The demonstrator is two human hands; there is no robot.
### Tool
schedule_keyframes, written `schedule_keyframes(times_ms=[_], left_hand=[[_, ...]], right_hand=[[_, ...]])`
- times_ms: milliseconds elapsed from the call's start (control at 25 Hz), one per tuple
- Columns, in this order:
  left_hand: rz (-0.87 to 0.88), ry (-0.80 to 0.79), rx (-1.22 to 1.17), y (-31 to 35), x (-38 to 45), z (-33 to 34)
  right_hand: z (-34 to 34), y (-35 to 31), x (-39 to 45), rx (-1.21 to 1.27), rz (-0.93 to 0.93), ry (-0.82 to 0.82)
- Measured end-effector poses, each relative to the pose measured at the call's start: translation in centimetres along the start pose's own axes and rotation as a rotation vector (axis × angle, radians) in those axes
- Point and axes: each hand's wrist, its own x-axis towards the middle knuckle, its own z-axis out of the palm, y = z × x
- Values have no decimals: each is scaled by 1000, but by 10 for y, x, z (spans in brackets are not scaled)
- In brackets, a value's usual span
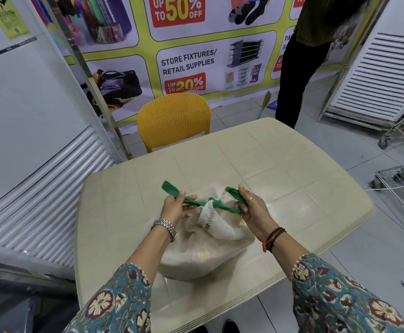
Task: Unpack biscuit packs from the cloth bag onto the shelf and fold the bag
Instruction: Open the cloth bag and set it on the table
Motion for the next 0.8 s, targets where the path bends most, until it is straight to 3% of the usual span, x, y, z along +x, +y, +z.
schedule_keyframes(times_ms=[80, 160, 200, 280, 360, 440, 520, 640, 800], left_hand=[[-77, 61, 10, -2, 5, -10], [-98, 217, 144, -7, 4, -18], [-19, 312, 268, -10, 0, -19], [258, 376, 561, -14, -13, -17], [405, 189, 769, -14, -29, -10], [335, -34, 933, -16, -37, -5], [293, -109, 1065, -19, -39, -1], [320, -103, 1138, -24, -35, -1], [331, -83, 1126, -21, -32, -13]], right_hand=[[-4, 9, 4, -316, -11, 96], [-9, 16, 4, -600, -137, 261], [-10, 17, 3, -757, -263, 283], [-10, 17, 6, -1022, -504, 118], [-6, 14, 11, -1172, -573, -173], [0, 13, 18, -1298, -556, -391], [4, 11, 25, -1463, -588, -472], [8, 5, 32, -1588, -663, -434], [2, -10, 38, -1404, -620, -184]])
